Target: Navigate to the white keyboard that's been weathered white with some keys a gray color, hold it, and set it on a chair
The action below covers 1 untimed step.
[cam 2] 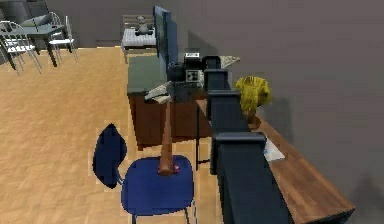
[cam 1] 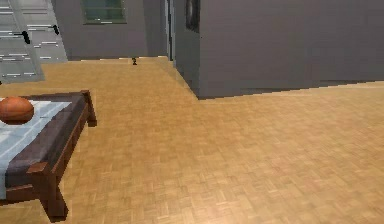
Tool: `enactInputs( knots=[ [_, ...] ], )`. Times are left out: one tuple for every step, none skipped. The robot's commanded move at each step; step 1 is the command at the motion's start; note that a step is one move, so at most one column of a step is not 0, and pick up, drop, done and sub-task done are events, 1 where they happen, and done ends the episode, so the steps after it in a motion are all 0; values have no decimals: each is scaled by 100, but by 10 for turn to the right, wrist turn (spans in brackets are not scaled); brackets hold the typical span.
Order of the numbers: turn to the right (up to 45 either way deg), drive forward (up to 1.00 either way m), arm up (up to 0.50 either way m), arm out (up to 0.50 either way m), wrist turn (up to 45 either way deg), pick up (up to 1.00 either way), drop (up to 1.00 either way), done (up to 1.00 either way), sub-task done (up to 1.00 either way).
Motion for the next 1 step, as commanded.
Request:
enactInputs(
  knots=[
    [0,0,0,0,-450,0,0,0,0]
  ],
)
